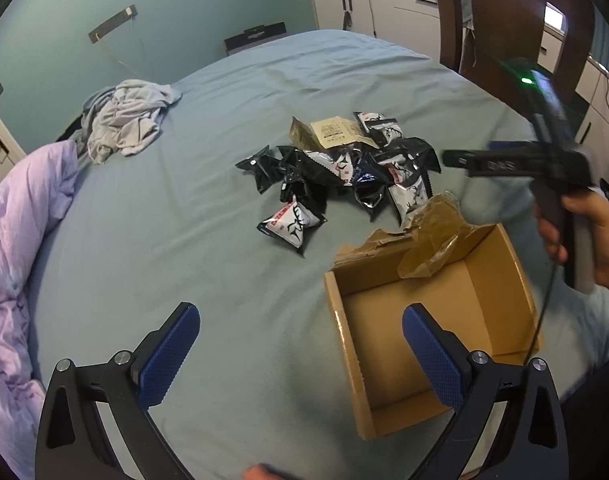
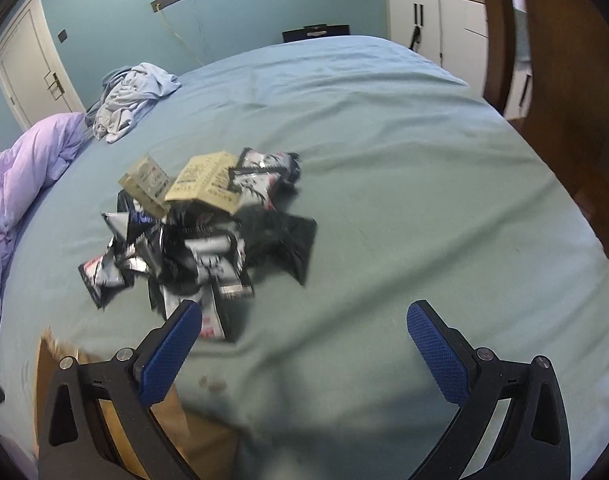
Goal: Organize snacks
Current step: 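Grasp a black snack packet from the pile with the right gripper while the left gripper approaches the pile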
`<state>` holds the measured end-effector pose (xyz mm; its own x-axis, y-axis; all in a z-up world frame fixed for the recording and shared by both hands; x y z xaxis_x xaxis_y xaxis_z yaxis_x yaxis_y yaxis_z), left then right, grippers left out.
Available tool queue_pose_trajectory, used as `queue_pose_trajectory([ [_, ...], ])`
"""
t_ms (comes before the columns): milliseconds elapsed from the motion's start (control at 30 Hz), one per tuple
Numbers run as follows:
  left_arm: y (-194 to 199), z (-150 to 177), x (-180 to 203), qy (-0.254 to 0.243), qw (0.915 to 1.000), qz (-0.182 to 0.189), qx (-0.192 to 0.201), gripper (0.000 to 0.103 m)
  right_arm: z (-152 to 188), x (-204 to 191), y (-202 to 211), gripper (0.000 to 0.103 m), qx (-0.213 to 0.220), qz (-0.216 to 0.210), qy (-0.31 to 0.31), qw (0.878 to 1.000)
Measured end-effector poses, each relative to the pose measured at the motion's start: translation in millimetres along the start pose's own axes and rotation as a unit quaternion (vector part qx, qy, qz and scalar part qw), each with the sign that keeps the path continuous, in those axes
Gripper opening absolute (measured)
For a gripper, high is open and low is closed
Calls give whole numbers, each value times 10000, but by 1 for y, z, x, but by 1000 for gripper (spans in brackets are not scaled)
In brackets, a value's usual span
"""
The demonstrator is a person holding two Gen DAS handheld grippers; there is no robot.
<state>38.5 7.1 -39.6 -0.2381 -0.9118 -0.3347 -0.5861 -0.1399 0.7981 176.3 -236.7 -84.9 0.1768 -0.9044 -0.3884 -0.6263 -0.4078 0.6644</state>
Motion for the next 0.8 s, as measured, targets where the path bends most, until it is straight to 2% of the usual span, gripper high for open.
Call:
queue_pose_trajectory([
  [133,-2,0,-1,18,10000,47,-19,103,-14,0,-26,103,39,-74,54,9999],
  [300,-7,-1,-2,71,9999,89,-56,103,-30,17,-58,101,135,-316,-383,9987],
  [333,-9,-1,-3,97,9999,106,-87,103,-32,21,-64,98,131,-307,-413,9986],
  [433,-13,-3,-3,144,9997,144,-160,103,-31,22,-81,71,-54,-289,-327,9990],
  [500,-16,-4,-2,162,9996,140,-188,103,-30,21,-89,57,-195,-245,-245,9992],
  [567,-17,-4,-2,167,9996,102,-201,103,-30,20,-91,54,-187,-220,-191,9994],
  [633,-18,-4,-4,195,9996,56,-205,103,-31,20,-90,42,-193,-207,-142,9995],
  [800,-19,-4,-11,264,9994,-66,-211,103,-34,19,-61,40,128,-278,-282,9991],
])
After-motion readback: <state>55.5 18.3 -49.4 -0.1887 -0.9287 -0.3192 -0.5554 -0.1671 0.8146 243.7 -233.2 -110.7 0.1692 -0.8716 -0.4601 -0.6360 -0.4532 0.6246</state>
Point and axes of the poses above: each gripper's, at about its wrist camera, not at the fingertips, and y roughly against the way its jaws point, x to its right, z to its underside, the point moved 5 cm from there along -y, roughly the way its jaws point, and after that the axes turned 13 degrees about -z, right-handed, at the moved point
